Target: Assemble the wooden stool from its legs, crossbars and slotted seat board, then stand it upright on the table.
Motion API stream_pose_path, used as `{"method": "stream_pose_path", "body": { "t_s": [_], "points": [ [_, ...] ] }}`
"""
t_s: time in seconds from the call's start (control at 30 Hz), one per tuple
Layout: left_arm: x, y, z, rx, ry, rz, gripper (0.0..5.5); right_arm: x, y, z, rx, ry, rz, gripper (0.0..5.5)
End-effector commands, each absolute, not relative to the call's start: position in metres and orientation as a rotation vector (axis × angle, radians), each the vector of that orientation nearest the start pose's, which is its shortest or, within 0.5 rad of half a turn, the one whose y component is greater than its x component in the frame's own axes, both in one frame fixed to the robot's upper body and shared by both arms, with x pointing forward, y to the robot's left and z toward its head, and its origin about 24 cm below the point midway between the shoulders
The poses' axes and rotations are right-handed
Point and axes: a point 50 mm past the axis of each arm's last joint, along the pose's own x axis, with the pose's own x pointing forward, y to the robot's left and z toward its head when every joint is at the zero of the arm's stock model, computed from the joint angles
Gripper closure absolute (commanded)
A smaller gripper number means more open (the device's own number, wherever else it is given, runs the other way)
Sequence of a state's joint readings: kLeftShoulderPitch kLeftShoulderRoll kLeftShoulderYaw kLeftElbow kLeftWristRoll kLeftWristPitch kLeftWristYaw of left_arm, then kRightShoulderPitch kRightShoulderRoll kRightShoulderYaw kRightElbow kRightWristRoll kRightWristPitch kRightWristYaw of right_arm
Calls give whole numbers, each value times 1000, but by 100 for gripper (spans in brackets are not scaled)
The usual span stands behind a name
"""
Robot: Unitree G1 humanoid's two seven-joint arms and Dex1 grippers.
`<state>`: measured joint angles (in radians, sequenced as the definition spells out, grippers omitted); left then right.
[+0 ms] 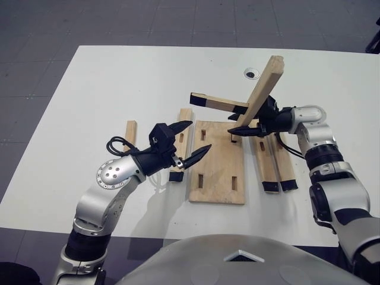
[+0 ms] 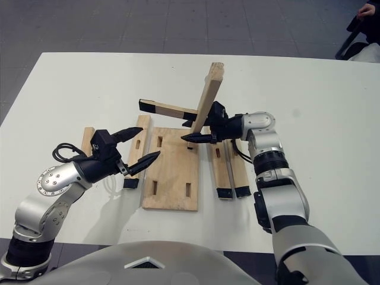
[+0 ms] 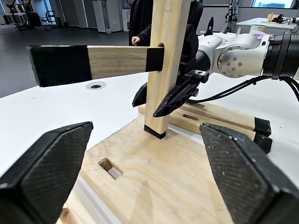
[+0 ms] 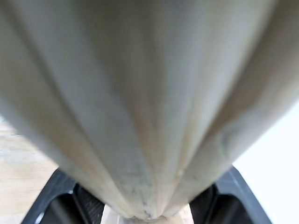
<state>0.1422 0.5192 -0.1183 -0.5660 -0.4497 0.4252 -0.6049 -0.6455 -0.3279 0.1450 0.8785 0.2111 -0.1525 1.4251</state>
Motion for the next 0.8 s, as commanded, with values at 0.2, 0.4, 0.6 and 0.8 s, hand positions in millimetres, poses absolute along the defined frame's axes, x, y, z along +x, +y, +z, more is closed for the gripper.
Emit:
{"method": "stream_pose_path", "body": {
  "t_s": [0.2,0.4,0.6,0.8],
  "points": [
    [195,145,102,55,138,-917,125,277,-161,-27,-246,585,1365,348],
    [196,146,102,49,143,-915,125,272,-160,-22,-221,542,1454,348],
    [197,147,103,48,143,-911,125,238,-156,-22,-155,474,1665,348],
    [197,149,103,48,143,-906,125,212,-155,-22,-195,439,1699,348]
  ]
}}
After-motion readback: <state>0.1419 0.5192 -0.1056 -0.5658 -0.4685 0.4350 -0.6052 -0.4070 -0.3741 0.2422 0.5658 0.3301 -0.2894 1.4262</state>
